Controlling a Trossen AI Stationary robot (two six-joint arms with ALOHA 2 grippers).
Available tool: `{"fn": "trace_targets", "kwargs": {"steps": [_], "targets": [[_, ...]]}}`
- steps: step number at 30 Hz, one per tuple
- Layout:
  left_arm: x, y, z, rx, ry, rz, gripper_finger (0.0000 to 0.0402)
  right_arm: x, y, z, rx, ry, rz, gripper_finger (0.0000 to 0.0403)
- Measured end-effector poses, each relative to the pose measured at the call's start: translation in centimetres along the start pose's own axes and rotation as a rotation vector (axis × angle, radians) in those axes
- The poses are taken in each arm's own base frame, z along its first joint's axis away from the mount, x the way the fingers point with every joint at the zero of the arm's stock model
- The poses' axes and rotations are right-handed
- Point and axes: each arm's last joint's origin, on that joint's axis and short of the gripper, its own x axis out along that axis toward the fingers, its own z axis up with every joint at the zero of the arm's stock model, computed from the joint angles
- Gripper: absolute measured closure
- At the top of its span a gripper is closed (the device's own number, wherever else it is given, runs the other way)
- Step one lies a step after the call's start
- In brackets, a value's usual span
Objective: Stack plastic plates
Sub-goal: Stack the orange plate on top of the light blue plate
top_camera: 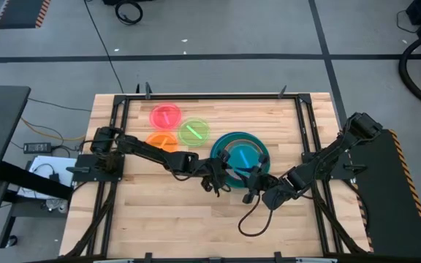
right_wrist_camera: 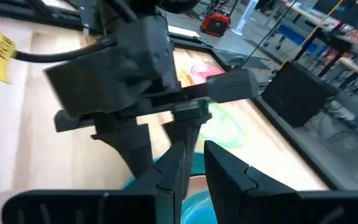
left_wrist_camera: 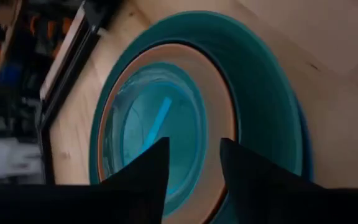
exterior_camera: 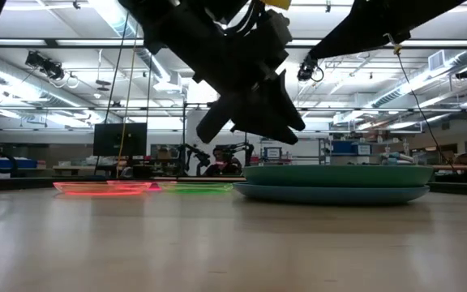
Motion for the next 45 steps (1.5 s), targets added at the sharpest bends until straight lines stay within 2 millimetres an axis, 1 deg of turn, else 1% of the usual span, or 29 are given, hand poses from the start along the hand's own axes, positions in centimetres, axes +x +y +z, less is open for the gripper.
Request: {"fn": "trace_targets", "kwargs": {"steps": [2, 4, 8, 11, 15, 19, 21, 24, 26, 27, 28, 30, 33, 35, 36, 37, 39, 41, 42, 45], "targets": [[-0.2, 0.2, 0.1, -0.056, -0.003, 0.004, 0.0242, 0.1, -0.4, 0.4, 0.043, 0.0, 0.018, 0.0331], [-0.4, 0.3, 0.1, -0.092, 0.003, 0.011, 0.0241, 0.1, -1.3, 1.0, 0.086, -0.007, 0.024, 0.0331], [-0.7, 0.4, 0.1, -0.149, 0.012, 0.012, 0.0247, -0.1, -3.8, 2.6, 0.173, -0.033, 0.017, 0.0331], [-0.8, 0.3, 0.0, -0.164, 0.03, -0.004, 0.0252, -0.4, -5.5, 3.5, 0.239, -0.051, 0.026, 0.0331], [-1.3, 0.4, -0.1, -0.157, 0.051, -0.023, 0.0257, -0.6, -7.4, 4.3, 0.312, -0.073, 0.007, 0.0331], [-2.8, 1.1, 0.1, -0.163, 0.037, -0.033, 0.0258, -0.8, -8.4, 4.7, 0.378, -0.086, -0.002, 0.0331], [-3.8, 1.5, 0.1, -0.175, 0.032, -0.052, 0.0258, -0.7, -8.6, 4.8, 0.408, -0.091, -0.003, 0.0331], [-5.4, 2.2, 0.2, -0.213, -0.025, -0.073, 0.0258, -0.6, -8.6, 4.7, 0.45, -0.089, -0.004, 0.0331], [-6.4, 2.2, -0.2, -0.235, -0.042, -0.099, 0.0258, -0.4, -8.5, 4.7, 0.478, -0.084, -0.005, 0.0331], [-7.0, 2.5, -0.2, -0.257, -0.077, -0.087, 0.0258, -0.3, -8.4, 4.6, 0.492, -0.081, -0.007, 0.0331], [-7.7, 2.3, -0.7, -0.261, -0.068, -0.097, 0.0258, -0.1, -8.3, 4.6, 0.505, -0.08, -0.009, 0.0331], [-8.6, 2.2, -1.1, -0.286, -0.093, -0.083, 0.0258, 0.3, -8.2, 4.5, 0.531, -0.077, -0.015, 0.0331], [-10.0, 1.5, -2.3, -0.296, -0.101, -0.087, 0.0258, 1.0, -7.9, 4.5, 0.562, -0.083, -0.015, 0.0331], [-10.5, 1.2, -2.8, -0.319, -0.118, -0.083, 0.0258, 1.4, -7.7, 4.3, 0.558, -0.076, -0.019, 0.0331], [-11.1, 1.0, -3.1, -0.325, -0.124, -0.083, 0.0258, 1.7, -7.6, 4.4, 0.574, -0.086, -0.014, 0.0331], [-11.4, 0.6, -3.7, -0.329, -0.105, -0.101, 0.0258, 1.9, -7.6, 4.4, 0.571, -0.08, -0.013, 0.0331], [-11.8, 0.7, -3.8, -0.35, -0.145, -0.077, 0.0258, 2.4, -7.6, 4.3, 0.578, -0.082, -0.02, 0.0331], [-12.5, 0.1, -4.6, -0.345, -0.124, -0.092, 0.0258, 3.0, -7.8, 4.2, 0.585, -0.078, -0.025, 0.0331], [-12.6, 0.3, -4.5, -0.351, -0.148, -0.075, 0.0258, 3.2, -7.8, 4.2, 0.585, -0.073, -0.013, 0.0331], [-13.7, 0.5, -5.1, -0.365, -0.151, -0.064, 0.0258, 4.0, -8.2, 4.4, 0.606, -0.075, 0.007, 0.0331]]}}
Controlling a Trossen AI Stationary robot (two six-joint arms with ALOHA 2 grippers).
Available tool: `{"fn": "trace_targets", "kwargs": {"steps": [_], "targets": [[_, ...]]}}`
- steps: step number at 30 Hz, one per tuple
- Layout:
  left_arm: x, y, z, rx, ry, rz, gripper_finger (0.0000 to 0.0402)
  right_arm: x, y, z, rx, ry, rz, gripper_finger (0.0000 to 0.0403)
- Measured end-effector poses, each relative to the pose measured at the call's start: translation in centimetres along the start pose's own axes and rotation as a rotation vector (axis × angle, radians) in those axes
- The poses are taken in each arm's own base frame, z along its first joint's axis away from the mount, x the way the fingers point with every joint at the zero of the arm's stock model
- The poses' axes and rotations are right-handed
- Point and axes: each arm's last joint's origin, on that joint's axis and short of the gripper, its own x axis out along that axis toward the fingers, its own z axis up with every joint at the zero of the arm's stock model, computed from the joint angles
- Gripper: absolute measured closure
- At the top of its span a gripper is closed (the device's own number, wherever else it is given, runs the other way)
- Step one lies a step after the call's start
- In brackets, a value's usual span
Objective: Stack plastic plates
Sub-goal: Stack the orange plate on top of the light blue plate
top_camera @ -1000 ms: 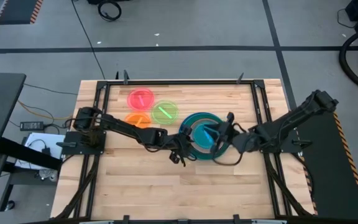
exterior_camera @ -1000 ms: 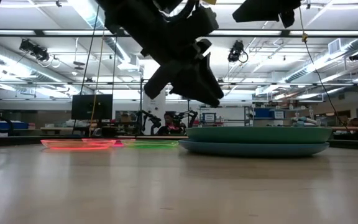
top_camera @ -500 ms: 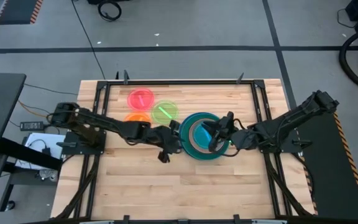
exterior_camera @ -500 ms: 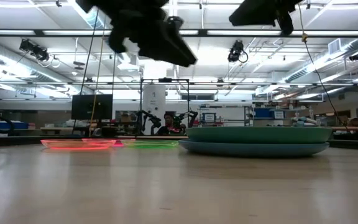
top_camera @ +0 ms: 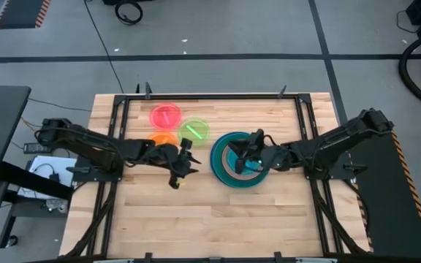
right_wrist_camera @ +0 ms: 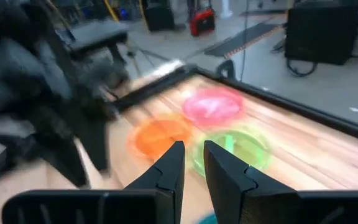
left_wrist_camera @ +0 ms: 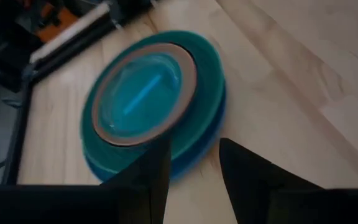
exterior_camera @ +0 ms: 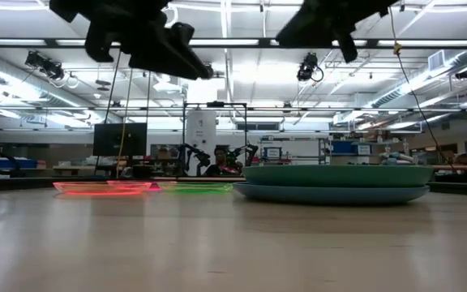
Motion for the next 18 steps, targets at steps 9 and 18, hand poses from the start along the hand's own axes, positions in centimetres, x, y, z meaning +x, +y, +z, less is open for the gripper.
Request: {"fn": "trace_targets", "kwargs": {"steps": [9, 18], "targets": [[-2.3, 1.1, 0.2, -0.057, -0.05, 0.04, 0.0258, 1.9, -1.1, 0.4, -0.005, 0.038, 0.039, 0.0331], [-3.2, 1.1, -0.1, -0.061, -0.021, 0.025, 0.0258, 2.2, -1.4, 0.7, -0.016, 0.014, 0.03, 0.0332]]}}
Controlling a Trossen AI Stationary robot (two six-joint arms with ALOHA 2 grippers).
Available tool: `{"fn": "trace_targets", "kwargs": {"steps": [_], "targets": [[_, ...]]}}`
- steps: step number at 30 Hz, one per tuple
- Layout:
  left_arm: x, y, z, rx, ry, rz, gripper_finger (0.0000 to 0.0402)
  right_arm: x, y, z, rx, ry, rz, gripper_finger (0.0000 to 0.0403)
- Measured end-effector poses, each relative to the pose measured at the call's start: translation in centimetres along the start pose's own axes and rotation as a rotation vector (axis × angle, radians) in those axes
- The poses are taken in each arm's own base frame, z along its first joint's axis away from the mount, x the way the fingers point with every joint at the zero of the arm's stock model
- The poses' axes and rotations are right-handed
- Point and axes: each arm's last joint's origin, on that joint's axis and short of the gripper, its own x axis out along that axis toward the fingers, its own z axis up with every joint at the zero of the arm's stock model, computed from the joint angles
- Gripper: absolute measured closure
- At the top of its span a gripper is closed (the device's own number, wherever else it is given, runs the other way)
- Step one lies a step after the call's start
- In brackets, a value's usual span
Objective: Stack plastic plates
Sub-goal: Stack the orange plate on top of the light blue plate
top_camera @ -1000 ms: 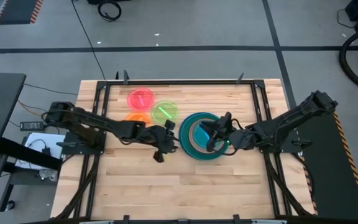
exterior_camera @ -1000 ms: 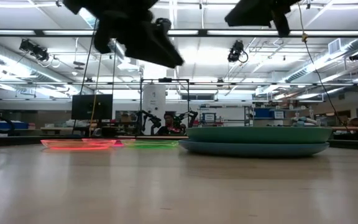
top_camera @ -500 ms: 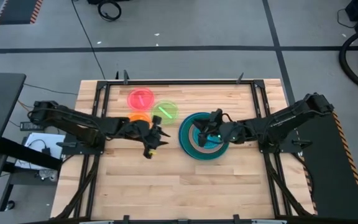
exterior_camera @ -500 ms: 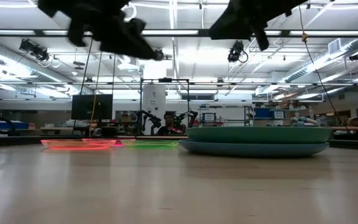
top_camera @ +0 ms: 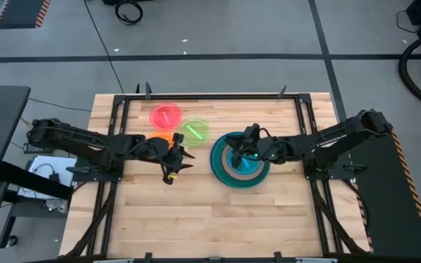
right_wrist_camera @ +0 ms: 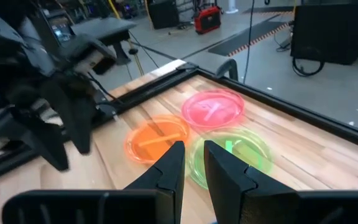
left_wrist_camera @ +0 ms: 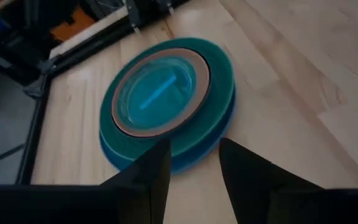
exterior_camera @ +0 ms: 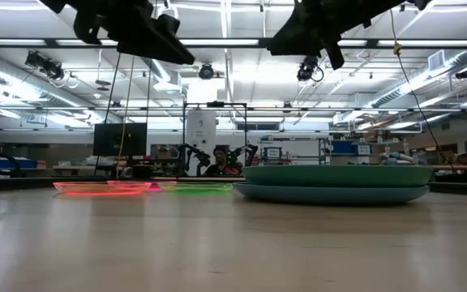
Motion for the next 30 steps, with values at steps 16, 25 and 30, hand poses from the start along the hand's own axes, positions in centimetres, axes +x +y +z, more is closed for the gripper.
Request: {"fn": "trace_targets", "kwargs": {"steps": [16, 25, 30], "targets": [[-0.5, -0.5, -3.8, -0.096, 0.04, 0.024, 0.0258, 1.8, 0.8, -2.4, -0.048, 0.057, 0.016, 0.0332], [-1.2, -1.0, -5.6, -0.144, 0.176, 0.023, 0.0258, 4.3, 1.5, -5.6, -0.176, 0.081, 0.024, 0.0331], [-1.3, -1.1, -6.4, -0.198, 0.267, 0.054, 0.0258, 5.2, 1.6, -7.0, -0.253, 0.097, 0.019, 0.0331]]}}
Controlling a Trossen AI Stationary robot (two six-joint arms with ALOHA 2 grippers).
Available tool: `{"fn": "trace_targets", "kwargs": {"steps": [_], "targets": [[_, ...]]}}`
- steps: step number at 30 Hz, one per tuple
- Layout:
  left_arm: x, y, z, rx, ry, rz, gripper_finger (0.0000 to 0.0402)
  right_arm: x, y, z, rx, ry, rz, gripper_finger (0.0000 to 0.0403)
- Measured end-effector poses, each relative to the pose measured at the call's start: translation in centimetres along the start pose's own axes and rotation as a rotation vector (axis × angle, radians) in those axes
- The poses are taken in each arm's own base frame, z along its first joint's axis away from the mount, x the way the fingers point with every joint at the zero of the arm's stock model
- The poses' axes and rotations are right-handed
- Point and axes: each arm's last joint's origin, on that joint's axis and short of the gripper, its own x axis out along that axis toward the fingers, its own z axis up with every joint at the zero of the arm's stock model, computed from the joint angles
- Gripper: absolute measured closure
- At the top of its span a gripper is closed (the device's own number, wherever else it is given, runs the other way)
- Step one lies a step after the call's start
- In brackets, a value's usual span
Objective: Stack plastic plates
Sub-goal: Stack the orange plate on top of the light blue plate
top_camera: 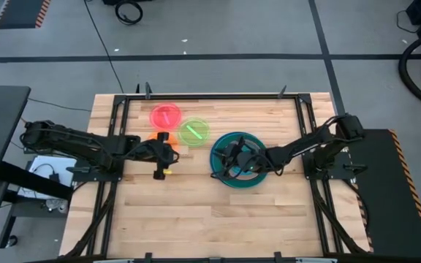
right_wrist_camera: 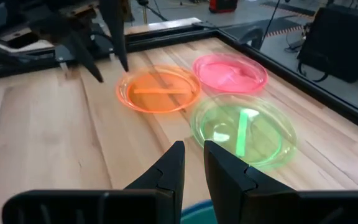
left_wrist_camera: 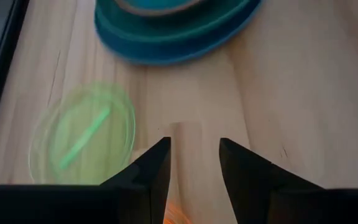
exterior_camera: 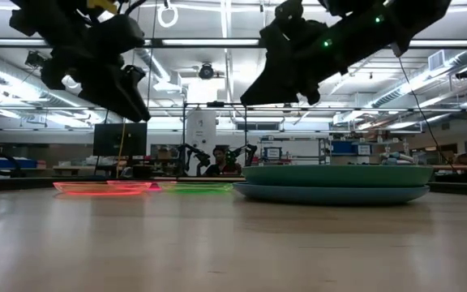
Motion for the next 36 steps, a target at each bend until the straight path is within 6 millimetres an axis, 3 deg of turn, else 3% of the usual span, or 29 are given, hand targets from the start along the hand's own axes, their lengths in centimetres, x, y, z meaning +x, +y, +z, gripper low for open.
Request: {"fn": "trace_targets", "kwargs": {"steps": [6, 15, 21, 36], "targets": [[0.5, 0.2, -0.4, -0.166, 0.049, 0.018, 0.0258, -0.2, 0.3, 0.0, -0.057, -0.008, 0.001, 0.0331], [2.6, -0.8, -2.1, -0.229, 0.257, 0.022, 0.0258, -1.2, 1.0, 1.2, -0.052, -0.05, 0.029, 0.0332], [3.1, -2.0, -3.3, -0.164, 0.39, 0.128, 0.0258, -1.6, 1.7, 1.1, -0.086, -0.069, 0.047, 0.0331], [5.0, -3.6, -5.2, -0.094, 0.574, 0.168, 0.0259, -1.8, 2.0, 1.3, -0.128, -0.086, 0.074, 0.0331]]}}
